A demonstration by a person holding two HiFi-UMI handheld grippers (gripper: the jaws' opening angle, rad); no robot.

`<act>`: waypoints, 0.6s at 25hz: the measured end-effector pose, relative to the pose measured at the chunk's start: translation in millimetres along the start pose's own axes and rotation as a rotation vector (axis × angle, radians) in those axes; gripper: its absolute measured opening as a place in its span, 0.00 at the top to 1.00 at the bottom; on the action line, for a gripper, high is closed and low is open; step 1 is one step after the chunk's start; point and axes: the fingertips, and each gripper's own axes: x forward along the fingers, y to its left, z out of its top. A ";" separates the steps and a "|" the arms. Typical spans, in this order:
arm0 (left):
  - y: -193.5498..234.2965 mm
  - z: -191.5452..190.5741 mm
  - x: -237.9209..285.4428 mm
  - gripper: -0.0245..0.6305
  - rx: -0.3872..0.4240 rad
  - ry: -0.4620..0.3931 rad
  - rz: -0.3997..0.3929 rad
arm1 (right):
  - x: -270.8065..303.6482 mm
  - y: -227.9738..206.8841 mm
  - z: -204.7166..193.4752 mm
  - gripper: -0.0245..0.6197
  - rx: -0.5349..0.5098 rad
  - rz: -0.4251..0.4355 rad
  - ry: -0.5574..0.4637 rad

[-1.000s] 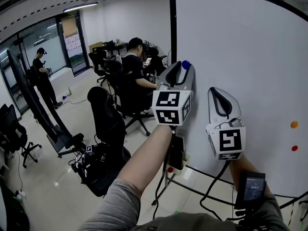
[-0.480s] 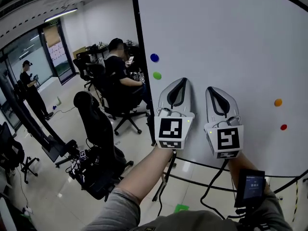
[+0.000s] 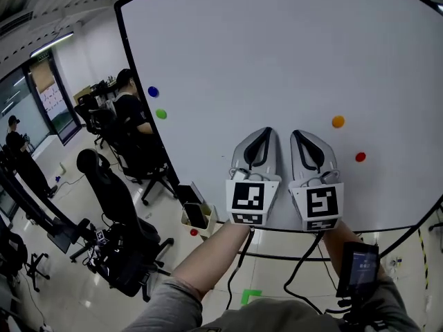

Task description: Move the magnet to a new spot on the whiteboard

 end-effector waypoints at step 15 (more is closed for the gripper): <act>-138.1 -7.9 40.8 0.96 -0.011 0.040 -0.088 | -76.5 -100.7 -29.7 0.95 0.004 -0.078 0.054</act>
